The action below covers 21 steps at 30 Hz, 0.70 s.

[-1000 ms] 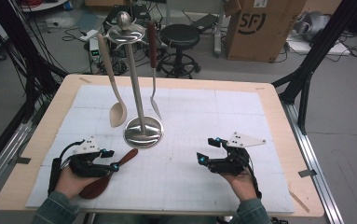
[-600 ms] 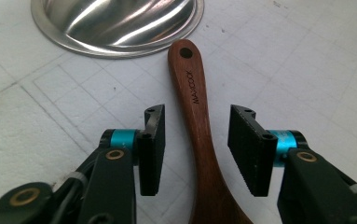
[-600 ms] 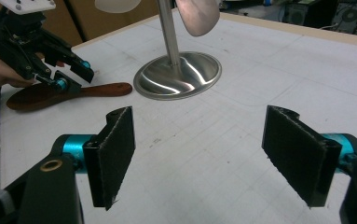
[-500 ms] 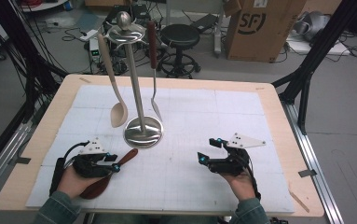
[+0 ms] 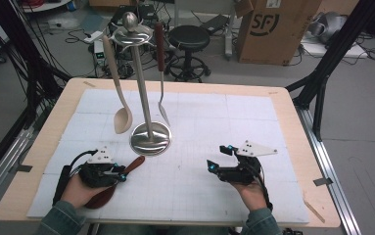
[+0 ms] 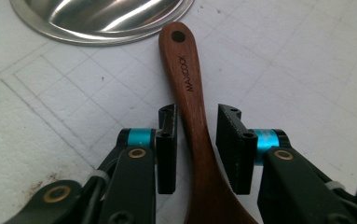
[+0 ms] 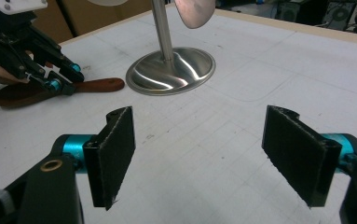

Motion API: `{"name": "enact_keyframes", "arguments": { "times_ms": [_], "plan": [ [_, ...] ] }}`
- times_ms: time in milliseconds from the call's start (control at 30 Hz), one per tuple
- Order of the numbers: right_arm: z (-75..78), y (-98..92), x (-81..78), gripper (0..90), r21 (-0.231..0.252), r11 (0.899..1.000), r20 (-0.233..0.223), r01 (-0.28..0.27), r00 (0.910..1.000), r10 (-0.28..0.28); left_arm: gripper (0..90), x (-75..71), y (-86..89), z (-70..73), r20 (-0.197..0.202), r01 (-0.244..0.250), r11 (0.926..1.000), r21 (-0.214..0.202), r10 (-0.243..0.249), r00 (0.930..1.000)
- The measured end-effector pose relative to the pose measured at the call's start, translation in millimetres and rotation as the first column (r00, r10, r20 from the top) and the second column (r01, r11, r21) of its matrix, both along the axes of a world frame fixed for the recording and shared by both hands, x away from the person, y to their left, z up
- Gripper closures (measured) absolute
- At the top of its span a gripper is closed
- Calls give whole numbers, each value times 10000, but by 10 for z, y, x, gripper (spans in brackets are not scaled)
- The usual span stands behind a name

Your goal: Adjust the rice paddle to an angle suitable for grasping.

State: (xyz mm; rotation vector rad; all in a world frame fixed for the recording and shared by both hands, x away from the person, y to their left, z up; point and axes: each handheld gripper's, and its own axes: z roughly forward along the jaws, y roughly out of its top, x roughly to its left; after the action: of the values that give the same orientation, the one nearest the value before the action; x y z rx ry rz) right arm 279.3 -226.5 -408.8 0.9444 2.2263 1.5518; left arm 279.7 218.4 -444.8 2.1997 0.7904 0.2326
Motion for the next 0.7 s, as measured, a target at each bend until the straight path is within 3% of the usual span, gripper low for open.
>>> {"name": "enact_keyframes", "arguments": {
  "times_ms": [700],
  "plan": [
    [-45, 30, 11, 245, -237, 9997, -72, -91, 9999, 89, 777, 3, -17, 20, 67, 116, 9994, 321, -118, 9999]
  ]
}}
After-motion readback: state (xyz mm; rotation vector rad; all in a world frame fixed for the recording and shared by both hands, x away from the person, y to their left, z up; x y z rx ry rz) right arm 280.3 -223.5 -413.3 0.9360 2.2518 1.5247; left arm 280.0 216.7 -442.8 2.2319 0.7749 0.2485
